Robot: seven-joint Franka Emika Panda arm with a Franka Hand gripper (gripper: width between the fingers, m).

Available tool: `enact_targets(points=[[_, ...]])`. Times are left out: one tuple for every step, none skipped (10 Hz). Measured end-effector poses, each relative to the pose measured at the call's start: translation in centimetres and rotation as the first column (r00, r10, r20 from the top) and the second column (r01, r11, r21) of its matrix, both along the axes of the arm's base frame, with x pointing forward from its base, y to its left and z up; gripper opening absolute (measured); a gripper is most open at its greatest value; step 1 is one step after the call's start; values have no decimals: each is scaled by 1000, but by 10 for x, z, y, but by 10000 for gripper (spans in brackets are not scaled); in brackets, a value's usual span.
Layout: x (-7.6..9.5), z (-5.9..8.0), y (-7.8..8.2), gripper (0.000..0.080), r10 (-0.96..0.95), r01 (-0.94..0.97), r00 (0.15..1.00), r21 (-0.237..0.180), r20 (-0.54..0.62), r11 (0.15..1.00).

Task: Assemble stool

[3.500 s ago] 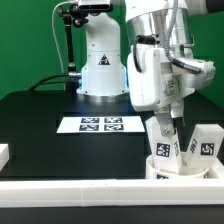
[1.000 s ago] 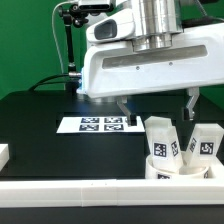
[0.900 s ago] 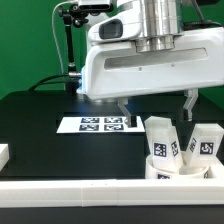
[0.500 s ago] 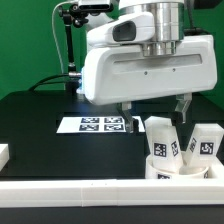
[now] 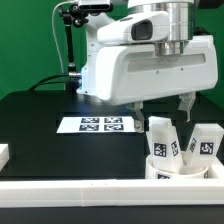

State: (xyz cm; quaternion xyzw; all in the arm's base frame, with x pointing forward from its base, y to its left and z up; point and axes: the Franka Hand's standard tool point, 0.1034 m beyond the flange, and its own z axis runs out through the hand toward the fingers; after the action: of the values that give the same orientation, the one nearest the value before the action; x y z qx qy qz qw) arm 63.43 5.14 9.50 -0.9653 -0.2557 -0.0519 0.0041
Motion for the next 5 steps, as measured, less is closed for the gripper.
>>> enact_targets(points=[[-2,-5,0,649,1,0,1000,-4,13,1000],[-6,-12,1,649,0,0,1000,-8,26,1000],[-8,-16,4,649,-1,1,1000,-7,21,1000],[-6,-15,7,649,-9,9,1000,-10,22,1000],[-5,-13,9,649,-18,18,1000,-11,25,1000]])
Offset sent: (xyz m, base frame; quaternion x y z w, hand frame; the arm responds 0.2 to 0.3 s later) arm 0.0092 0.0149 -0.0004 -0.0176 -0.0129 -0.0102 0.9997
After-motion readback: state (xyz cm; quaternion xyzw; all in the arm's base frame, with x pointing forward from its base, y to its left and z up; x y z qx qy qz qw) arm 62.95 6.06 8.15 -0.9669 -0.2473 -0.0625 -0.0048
